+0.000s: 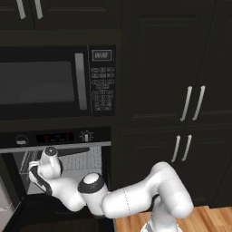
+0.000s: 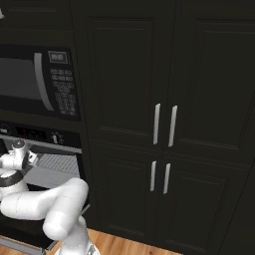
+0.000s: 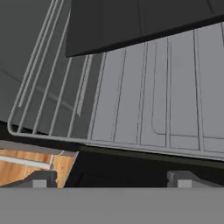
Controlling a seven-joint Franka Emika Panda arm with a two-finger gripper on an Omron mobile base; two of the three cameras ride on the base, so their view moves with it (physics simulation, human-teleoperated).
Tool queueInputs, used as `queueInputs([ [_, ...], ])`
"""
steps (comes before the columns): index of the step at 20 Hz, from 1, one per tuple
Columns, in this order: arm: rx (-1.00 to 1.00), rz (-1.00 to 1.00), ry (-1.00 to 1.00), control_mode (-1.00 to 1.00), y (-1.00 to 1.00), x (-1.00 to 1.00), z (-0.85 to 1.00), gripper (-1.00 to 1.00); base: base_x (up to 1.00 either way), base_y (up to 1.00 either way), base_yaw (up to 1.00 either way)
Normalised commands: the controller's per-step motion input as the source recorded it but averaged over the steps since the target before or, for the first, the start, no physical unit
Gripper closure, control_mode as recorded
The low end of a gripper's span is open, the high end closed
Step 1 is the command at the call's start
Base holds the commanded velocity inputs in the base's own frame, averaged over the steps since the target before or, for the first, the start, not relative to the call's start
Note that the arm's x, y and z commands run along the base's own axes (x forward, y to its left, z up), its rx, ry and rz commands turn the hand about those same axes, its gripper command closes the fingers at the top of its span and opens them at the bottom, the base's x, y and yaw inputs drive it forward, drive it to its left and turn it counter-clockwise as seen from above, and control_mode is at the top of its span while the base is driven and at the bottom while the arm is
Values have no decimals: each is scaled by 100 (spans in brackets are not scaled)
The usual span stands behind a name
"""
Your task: Take the baked cake out of the oven and place it on the plate for cooling. Then close the oven door.
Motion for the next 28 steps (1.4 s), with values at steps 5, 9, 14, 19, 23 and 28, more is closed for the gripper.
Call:
queueInputs([
  [5,0,0,-1,-100,34,-60,-16,-100,0,0,0],
  [9,0,0,1,-100,15,-77,-8,-100,0,0,0],
  [14,0,0,5,-100,5,-82,-4,-100,0,0,0],
  [19,0,0,11,-100,-3,-83,0,-100,0,0,0],
  [23,0,0,8,-100,-13,-88,-2,-100,0,0,0],
  [28,0,0,8,-100,-7,-87,-2,-100,0,0,0],
])
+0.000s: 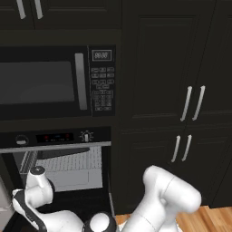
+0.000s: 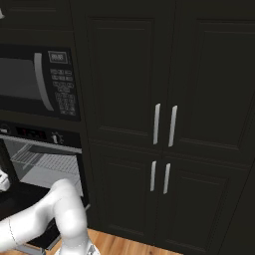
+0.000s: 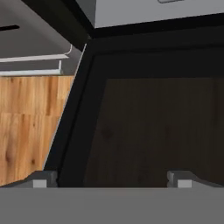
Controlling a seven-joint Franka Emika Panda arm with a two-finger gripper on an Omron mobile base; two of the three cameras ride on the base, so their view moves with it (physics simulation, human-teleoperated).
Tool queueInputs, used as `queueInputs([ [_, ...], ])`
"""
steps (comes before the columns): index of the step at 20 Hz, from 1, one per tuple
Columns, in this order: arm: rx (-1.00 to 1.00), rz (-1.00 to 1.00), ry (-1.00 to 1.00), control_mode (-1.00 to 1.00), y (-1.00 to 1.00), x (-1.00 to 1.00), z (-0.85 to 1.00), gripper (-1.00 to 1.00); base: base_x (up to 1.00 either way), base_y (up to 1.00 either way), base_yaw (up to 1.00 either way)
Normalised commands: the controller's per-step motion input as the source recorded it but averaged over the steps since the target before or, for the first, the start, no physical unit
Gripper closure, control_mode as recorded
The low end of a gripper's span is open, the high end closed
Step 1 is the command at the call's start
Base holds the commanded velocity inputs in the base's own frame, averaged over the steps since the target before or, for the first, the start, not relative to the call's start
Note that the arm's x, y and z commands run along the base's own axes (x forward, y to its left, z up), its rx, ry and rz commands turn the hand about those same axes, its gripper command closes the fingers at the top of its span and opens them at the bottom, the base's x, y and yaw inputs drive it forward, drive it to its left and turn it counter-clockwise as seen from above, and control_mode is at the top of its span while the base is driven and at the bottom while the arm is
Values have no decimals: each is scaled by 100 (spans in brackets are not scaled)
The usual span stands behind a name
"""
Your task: Take the baked cake out of the oven and place it on the plate for cooling. Then close the oven door.
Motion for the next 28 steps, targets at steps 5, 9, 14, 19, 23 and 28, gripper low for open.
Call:
queueInputs([
  [5,-2,0,14,-100,-5,-81,-1,-100,0,0,0],
  [9,-2,0,9,-100,-15,-80,-7,-100,0,0,0],
  [14,-10,0,6,-100,-10,-75,-10,-100,0,0,0],
  [19,-5,-1,14,-100,-21,-62,-3,-100,0,0,0],
  [23,-4,-2,22,-100,-25,-50,-9,-100,0,0,0],
  [28,-8,0,16,-100,-22,-46,-22,-100,0,0,0],
])
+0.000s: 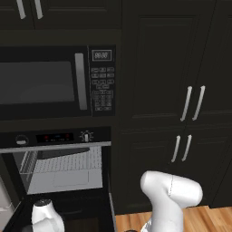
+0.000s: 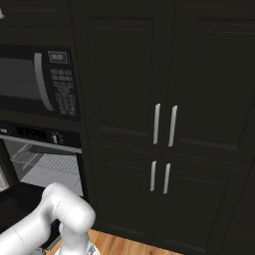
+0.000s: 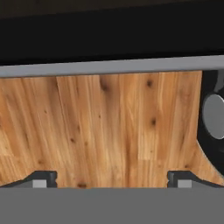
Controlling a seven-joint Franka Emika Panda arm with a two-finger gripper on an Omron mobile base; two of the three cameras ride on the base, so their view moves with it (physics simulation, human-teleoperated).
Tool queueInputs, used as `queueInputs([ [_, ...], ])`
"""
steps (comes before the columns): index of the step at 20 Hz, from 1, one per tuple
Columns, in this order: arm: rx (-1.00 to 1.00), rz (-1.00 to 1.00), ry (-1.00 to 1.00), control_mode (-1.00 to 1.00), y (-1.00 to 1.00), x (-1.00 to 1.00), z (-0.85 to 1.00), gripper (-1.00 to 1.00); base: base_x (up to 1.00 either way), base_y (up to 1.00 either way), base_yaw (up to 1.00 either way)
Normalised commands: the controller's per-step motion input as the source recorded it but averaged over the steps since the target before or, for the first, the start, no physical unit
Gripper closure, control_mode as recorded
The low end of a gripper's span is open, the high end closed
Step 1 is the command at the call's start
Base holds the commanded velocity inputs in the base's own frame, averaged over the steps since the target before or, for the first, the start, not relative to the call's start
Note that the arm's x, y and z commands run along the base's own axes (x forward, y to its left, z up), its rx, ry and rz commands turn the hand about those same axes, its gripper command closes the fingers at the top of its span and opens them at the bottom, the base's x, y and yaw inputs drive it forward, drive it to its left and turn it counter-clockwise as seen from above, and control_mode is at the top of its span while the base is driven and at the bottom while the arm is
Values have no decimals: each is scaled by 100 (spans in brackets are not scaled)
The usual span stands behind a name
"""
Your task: Take the baked cake out of the oven and place it on the plate for cooling. Then close the oven door.
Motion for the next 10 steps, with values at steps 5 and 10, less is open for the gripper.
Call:
queueInputs([
  [5,-19,0,8,-100,-9,-43,-25,-100,0,0,0],
  [10,-24,0,0,-100,-9,-40,-21,-100,0,0,0],
])
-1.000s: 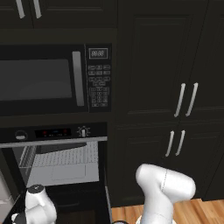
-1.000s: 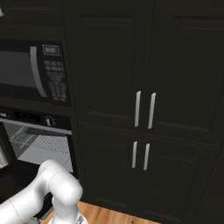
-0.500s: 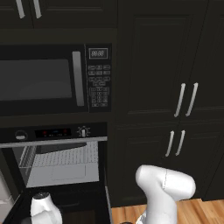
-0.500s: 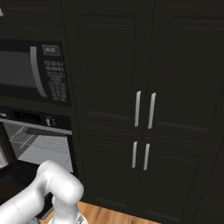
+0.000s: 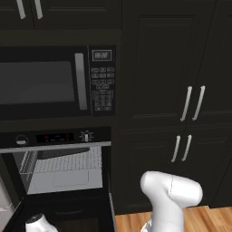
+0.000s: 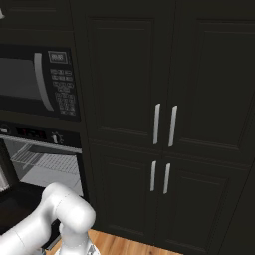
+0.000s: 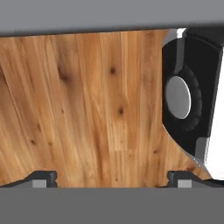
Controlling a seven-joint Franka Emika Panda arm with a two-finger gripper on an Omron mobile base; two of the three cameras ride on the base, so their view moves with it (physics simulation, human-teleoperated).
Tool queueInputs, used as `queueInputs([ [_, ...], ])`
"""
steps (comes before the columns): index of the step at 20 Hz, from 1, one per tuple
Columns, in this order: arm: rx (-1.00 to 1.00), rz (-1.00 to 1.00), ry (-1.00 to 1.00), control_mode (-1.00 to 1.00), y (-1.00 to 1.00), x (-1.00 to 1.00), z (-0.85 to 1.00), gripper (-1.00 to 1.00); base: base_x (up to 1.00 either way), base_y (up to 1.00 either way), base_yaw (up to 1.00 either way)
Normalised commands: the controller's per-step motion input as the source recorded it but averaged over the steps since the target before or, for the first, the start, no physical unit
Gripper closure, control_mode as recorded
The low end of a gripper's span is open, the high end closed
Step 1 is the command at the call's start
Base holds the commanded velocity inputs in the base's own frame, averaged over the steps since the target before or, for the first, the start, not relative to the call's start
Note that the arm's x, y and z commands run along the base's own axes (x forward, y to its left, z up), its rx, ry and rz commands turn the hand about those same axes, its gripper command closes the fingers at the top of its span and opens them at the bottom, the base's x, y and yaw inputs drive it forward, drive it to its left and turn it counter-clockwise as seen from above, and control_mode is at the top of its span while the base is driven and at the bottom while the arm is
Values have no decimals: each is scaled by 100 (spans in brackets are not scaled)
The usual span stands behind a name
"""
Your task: Take the baked cake out of the oven and place it on the plate for cooling. Then close the oven door.
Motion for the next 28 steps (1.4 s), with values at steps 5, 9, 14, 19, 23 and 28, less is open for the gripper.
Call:
queueInputs([
  [5,-18,0,-1,-100,-21,-28,-26,-100,0,0,0],
  [9,-15,0,-5,-100,-24,-5,-24,-100,0,0,0],
  [14,-13,0,-13,-100,-16,0,-20,-100,0,0,0],
  [19,-8,5,-23,-100,-4,0,-18,-100,0,0,0],
  [23,-3,9,-22,-100,-6,8,-17,-100,0,0,0],
  [28,0,10,-16,-100,-6,18,-13,-100,0,0,0],
])
